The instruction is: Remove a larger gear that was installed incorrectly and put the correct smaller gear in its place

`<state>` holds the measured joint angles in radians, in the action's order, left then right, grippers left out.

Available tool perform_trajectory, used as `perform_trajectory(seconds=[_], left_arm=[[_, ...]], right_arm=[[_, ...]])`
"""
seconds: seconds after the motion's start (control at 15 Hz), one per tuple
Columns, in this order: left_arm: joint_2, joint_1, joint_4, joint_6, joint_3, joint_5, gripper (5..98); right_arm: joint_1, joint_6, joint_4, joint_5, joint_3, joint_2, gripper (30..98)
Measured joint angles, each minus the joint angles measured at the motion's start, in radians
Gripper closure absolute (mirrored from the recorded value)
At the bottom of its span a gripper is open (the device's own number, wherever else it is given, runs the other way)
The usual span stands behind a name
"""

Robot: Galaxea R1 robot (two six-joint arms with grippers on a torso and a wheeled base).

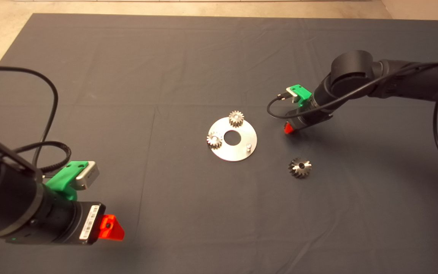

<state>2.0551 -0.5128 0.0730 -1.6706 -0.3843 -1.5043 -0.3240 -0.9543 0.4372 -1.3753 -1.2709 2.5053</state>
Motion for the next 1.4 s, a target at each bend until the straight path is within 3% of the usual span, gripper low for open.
perform_trajectory(seconds=[0.73, 0.93, 1.4], left_arm=[[0.000, 0.000, 0.000, 0.000, 0.000, 0.000, 5.9], [0.000, 0.000, 0.000, 0.000, 0.000, 0.000, 5.9], [0.000, 0.000, 0.000, 0.000, 0.000, 0.000, 5.9]], right_arm=[[0.000, 0.004, 0.001, 0.003, -0.029, 0.005, 78.2], [0.000, 0.004, 0.001, 0.056, -0.033, 0.005, 78.2], [0.012, 0.007, 0.007, 0.062, -0.056, 0.016, 78.2]])
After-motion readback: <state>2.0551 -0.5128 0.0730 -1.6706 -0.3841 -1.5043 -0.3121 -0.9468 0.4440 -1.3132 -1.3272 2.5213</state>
